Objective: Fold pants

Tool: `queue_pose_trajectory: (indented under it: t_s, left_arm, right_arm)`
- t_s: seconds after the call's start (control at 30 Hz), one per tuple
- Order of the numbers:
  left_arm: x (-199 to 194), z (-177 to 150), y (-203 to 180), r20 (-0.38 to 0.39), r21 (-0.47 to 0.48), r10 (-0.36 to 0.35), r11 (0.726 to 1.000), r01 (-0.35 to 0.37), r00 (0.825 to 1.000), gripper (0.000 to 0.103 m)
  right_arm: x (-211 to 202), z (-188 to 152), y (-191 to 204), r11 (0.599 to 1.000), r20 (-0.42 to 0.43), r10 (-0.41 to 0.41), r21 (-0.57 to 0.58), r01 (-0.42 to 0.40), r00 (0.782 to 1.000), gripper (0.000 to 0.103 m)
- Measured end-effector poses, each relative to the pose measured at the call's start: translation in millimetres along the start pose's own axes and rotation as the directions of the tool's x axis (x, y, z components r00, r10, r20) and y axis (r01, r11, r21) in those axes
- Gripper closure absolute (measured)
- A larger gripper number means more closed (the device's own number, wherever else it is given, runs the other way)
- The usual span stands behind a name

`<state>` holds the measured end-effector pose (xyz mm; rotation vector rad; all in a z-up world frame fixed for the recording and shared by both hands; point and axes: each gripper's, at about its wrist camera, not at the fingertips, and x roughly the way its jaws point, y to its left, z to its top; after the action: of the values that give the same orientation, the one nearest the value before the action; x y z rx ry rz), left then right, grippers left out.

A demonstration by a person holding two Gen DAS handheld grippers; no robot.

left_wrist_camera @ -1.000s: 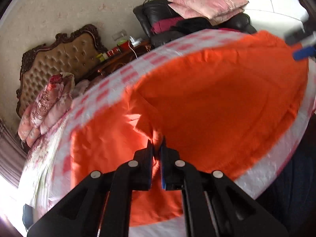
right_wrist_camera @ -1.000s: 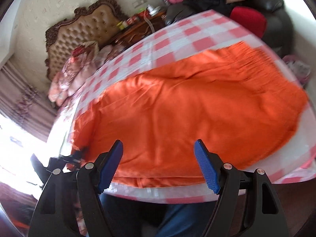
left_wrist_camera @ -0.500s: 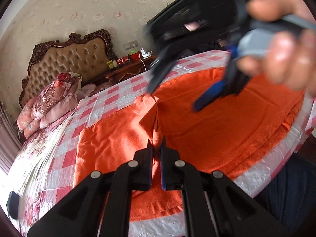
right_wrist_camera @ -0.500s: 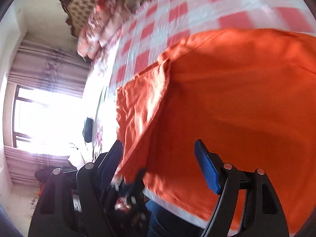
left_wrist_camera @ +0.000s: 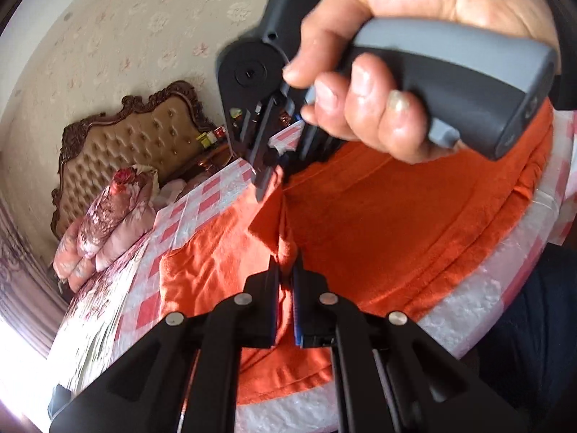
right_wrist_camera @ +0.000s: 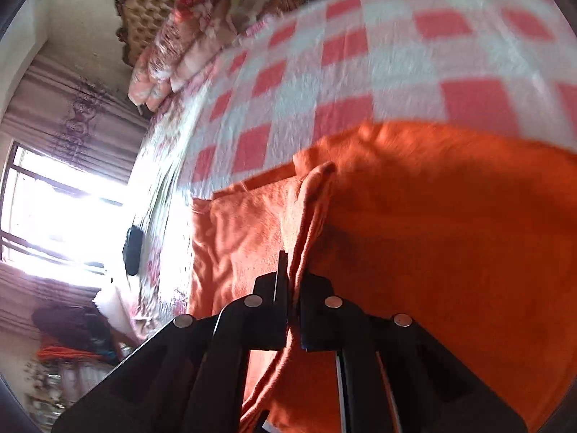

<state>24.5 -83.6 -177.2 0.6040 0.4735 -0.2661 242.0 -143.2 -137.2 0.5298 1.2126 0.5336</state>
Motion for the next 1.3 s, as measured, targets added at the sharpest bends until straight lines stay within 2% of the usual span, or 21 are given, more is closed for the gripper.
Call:
queue_pose_trajectory:
  t_s: [0.07,0.17,0.27,0.5,0.53,0.73,0.8,0.87,0.93,0.97,1.03,1.1,1.13,1.17,1.2,1.23,1.27,1.3]
  left_arm:
    - [4.2,2.9,-10.5,-0.020,0.027,-0.021,0.999,0.022,1.000,0.097]
    - [10.9,3.8,-26.0,-0.042,0.063,-0.039,0.997,0.041,0.998,0.097]
    - [11.0,4.1,-30.5,-0.043,0.074,-0.034,0.997,0.038,0.998,0.097]
    - [9.7,1.3,-42.2,-0.027,0.186,0.018,0.982,-0.013,0.999,0.097]
    - [9.0,1.2,-44.1,-0.024,0.198,0.063,0.978,-0.057,0.998,0.097]
    - [8.2,-4.6,-54.9,-0.027,0.249,0.062,0.967,-0.053,0.998,0.096]
    - [10.0,-5.0,-53.5,-0.033,0.238,0.051,0.970,-0.042,0.998,0.094]
    - [11.0,-2.7,-48.6,-0.041,0.219,0.015,0.976,-0.006,0.999,0.086]
    - [9.4,-1.0,-44.9,-0.035,0.191,0.017,0.982,-0.010,0.999,0.074]
    - [6.5,1.3,-38.6,-0.039,0.150,-0.016,0.988,0.022,0.999,0.073]
    - [-2.9,4.2,-27.0,-0.027,0.078,-0.066,0.995,0.068,0.997,0.055]
    - [-23.5,2.7,2.0,0.006,-0.083,-0.141,0.987,0.141,0.990,0.049]
    - [-33.2,-0.2,21.1,0.020,-0.179,-0.168,0.969,0.169,0.986,0.048]
    - [-43.1,-8.3,46.3,0.036,-0.296,-0.195,0.935,0.196,0.980,0.048]
    - [-49.9,-19.3,71.2,0.046,-0.398,-0.206,0.894,0.207,0.977,0.049]
    - [-54.2,-32.4,94.7,0.051,-0.491,-0.213,0.845,0.210,0.976,0.049]
    - [-54.3,-52.5,124.3,0.047,-0.604,-0.236,0.767,0.216,0.971,0.051]
    - [-50.8,-68.7,147.3,0.040,-0.681,-0.249,0.701,0.209,0.968,0.055]
  right_arm:
    - [-5.6,-1.7,-3.8,1.000,0.017,-0.017,-0.016,0.018,1.000,0.096]
    - [5.5,-1.9,-19.8,0.998,-0.013,-0.059,-0.001,0.059,0.998,0.096]
    - [11.0,-4.4,-30.9,0.999,-0.023,-0.047,0.023,0.048,0.999,0.096]
    - [-2.0,-9.9,-25.5,0.998,0.006,-0.064,-0.012,0.064,0.998,0.096]
    - [-3.3,-11.1,-25.8,0.998,0.012,-0.069,-0.010,0.069,0.998,0.096]
    - [-6.3,-21.2,-31.6,0.996,0.023,-0.092,-0.002,0.092,0.996,0.096]
    - [-2.0,-22.8,-35.2,0.994,0.015,-0.109,-0.003,0.109,0.994,0.095]
    - [-1.2,-23.3,-38.8,0.995,0.017,-0.104,-0.001,0.104,0.994,0.096]
    - [-0.2,-22.8,-34.7,0.992,0.012,-0.127,-0.026,0.127,0.992,0.095]
    - [0.6,-22.7,-31.5,0.989,0.011,-0.143,-0.045,0.144,0.990,0.095]
    - [2.5,-23.0,-22.8,0.976,0.020,-0.191,-0.100,0.192,0.981,0.094]
    - [4.5,-26.4,-15.0,0.960,0.034,-0.236,-0.145,0.239,0.971,0.093]
    - [3.0,-28.3,-11.4,0.949,0.051,-0.267,-0.163,0.271,0.962,0.084]
    - [-1.0,-30.0,-10.2,0.939,0.076,-0.293,-0.165,0.302,0.953,0.079]
    - [-13.8,-33.4,-8.4,0.925,0.136,-0.332,-0.150,0.350,0.934,0.078]
    - [-22.1,-35.5,-8.7,0.920,0.166,-0.343,-0.137,0.366,0.924,0.078]
    - [-37.9,-42.1,-7.2,0.912,0.222,-0.361,-0.116,0.392,0.906,0.077]
    - [-47.1,-48.2,-6.3,0.906,0.257,-0.373,-0.106,0.410,0.891,0.077]
